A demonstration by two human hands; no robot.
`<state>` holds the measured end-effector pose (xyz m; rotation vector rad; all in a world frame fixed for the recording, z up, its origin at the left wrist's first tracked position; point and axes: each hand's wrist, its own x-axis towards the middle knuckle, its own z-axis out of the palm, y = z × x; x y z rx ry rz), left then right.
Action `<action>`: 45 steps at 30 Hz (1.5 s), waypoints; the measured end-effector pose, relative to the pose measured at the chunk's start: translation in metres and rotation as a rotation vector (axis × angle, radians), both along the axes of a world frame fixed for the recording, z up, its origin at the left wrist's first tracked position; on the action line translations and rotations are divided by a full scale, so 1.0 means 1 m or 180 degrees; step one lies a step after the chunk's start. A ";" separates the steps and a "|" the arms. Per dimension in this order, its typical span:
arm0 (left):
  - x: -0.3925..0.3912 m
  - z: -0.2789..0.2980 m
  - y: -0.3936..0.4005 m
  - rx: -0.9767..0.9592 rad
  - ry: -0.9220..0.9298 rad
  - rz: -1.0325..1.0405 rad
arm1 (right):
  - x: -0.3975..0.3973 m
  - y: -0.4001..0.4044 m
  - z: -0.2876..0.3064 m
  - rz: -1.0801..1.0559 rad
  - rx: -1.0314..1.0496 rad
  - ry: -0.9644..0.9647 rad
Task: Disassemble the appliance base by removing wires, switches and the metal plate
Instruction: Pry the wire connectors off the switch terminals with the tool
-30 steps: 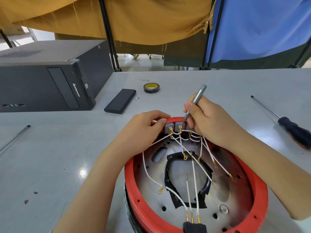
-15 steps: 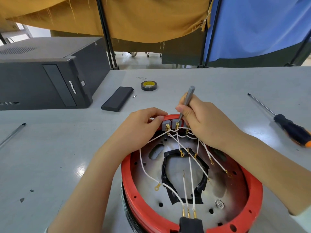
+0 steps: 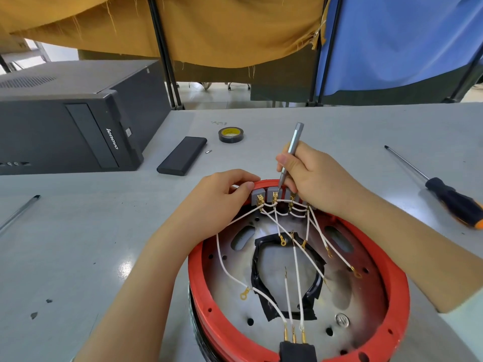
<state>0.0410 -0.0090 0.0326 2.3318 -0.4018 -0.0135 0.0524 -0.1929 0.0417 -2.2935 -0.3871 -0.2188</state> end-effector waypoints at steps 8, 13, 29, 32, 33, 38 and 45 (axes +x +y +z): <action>0.000 -0.001 0.000 -0.0023 -0.0027 0.0014 | -0.014 0.001 -0.003 0.0200 -0.0587 -0.0615; 0.000 -0.002 0.000 -0.0043 -0.0034 0.0020 | -0.016 0.001 -0.003 0.0249 -0.0718 -0.0836; 0.000 0.000 0.000 -0.0008 -0.0028 0.0005 | -0.007 0.003 -0.001 0.0061 -0.0339 -0.0392; 0.000 -0.001 0.000 0.0024 -0.0023 0.0002 | -0.001 0.002 0.002 -0.0010 -0.0234 -0.0153; 0.000 -0.001 0.000 0.0028 -0.0023 0.0000 | 0.001 0.002 0.003 -0.0010 -0.0240 -0.0093; 0.001 -0.001 0.000 0.0028 -0.0032 -0.0014 | 0.007 0.003 0.005 -0.0011 0.0001 0.0273; 0.002 -0.002 0.001 0.0028 -0.0070 0.0027 | -0.011 0.001 -0.003 0.0164 -0.0016 -0.0436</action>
